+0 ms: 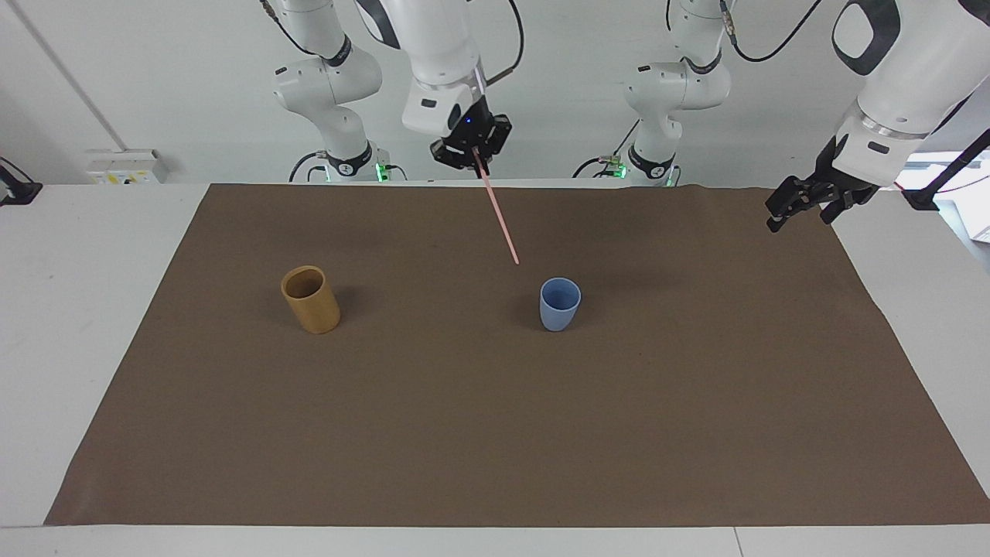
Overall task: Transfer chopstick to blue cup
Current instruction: 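Lift the pink stick from the tan cup and carry it over the blue cup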
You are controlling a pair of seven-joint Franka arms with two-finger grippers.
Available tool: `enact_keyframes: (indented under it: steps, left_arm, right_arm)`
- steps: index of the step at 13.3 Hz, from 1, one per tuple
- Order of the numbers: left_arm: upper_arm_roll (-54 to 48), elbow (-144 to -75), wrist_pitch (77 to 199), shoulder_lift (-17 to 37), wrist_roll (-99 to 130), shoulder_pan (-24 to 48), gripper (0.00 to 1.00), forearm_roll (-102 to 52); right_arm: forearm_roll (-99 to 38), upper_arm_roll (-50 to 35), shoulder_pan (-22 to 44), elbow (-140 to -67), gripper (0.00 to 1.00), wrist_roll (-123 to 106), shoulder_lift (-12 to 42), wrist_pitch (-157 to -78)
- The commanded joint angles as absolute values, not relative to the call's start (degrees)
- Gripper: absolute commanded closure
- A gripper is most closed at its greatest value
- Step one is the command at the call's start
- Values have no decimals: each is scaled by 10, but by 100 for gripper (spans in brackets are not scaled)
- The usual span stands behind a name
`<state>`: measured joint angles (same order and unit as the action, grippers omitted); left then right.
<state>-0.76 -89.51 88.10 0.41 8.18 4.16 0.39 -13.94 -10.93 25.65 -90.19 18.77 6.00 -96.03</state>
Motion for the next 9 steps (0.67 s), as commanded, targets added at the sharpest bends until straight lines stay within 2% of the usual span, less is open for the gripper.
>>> enact_keyframes:
  steps: [1, 9]
  left_arm:
    - [-6, -893, 873, 3, 80, 43, 0, 4]
    - [-6, -893, 873, 3, 80, 43, 0, 4]
  right_arm:
    - [-146, -105, 293, -894, 100, 226, 90, -983]
    - [-142, -105, 306, -939, 100, 236, 96, -1062]
